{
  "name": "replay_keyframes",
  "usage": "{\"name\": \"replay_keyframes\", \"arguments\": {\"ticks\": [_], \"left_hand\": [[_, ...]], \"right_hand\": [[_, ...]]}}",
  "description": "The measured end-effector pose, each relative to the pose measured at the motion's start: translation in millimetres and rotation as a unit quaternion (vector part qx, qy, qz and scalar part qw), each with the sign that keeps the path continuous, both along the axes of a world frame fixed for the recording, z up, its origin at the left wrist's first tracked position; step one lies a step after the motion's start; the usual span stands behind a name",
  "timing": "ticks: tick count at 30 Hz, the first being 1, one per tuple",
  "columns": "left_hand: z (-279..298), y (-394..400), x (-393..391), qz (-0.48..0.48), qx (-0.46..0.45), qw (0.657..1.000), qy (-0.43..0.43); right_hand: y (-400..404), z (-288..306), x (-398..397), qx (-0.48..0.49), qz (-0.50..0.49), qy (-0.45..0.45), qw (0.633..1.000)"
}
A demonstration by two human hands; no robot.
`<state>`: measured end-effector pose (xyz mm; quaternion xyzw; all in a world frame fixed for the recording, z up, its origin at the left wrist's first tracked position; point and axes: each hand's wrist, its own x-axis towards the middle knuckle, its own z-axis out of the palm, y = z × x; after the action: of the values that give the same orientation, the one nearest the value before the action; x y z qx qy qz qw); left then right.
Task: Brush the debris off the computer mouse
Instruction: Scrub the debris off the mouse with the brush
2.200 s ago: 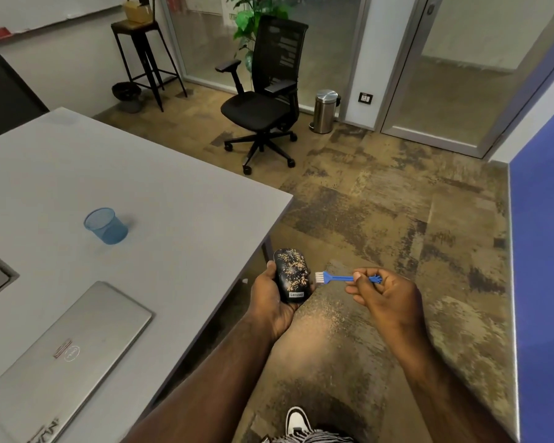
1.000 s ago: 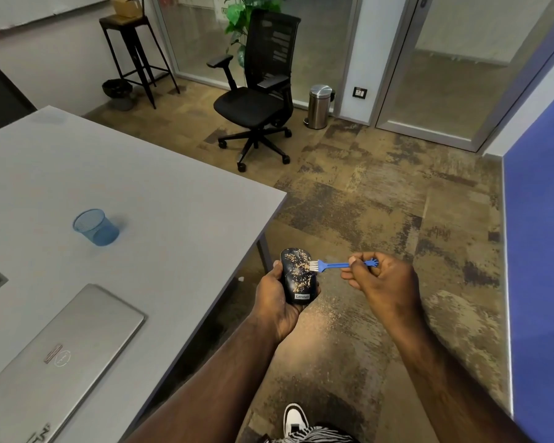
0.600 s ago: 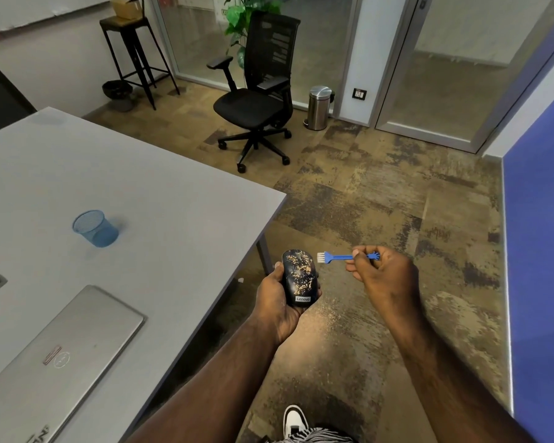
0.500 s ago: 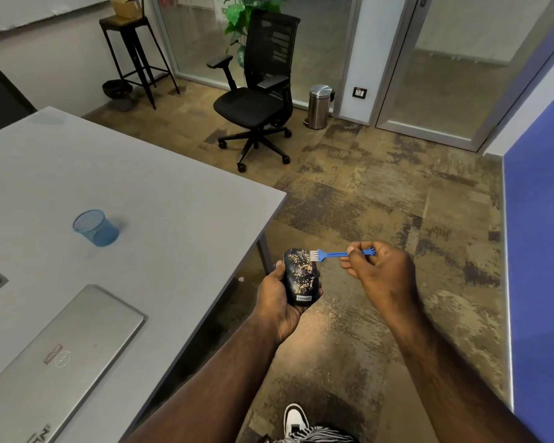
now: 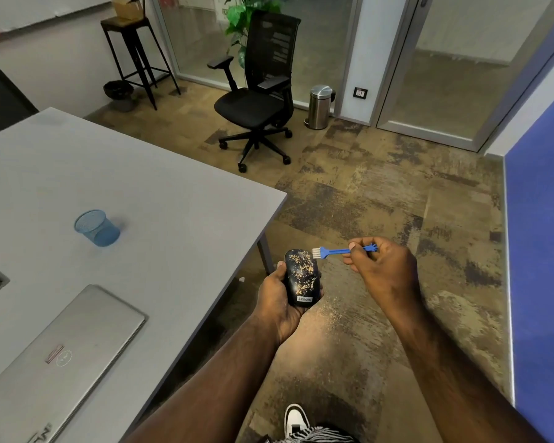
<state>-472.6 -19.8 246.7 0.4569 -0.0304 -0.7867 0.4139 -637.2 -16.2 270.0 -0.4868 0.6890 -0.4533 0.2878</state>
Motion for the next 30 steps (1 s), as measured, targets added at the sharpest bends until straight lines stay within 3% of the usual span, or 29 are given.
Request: {"name": "replay_keyframes", "arguments": {"ticks": [4, 8, 12, 20, 27, 30], "left_hand": [[0, -1, 0, 0.003, 0.005, 1.000, 0.003], [-1, -2, 1, 0.006, 0.005, 1.000, 0.005], [-3, -3, 1, 0.009, 0.006, 1.000, 0.010], [-7, -8, 3, 0.035, 0.007, 0.999, 0.014], [-7, -9, 2, 0.031, 0.011, 0.999, 0.036], [-8, -9, 3, 0.024, 0.009, 0.999, 0.043]], "right_hand": [[3, -2, -2, 0.010, 0.006, 0.043, 0.999], [6, -1, -5, -0.002, 0.006, -0.004, 1.000], [11, 0, -7, 0.004, 0.012, 0.040, 0.999], [26, 1, -6, -0.010, 0.062, -0.050, 0.997], [23, 0, -9, -0.019, 0.014, 0.037, 0.999], [22, 2, -13, -0.042, 0.015, 0.007, 0.999]]}}
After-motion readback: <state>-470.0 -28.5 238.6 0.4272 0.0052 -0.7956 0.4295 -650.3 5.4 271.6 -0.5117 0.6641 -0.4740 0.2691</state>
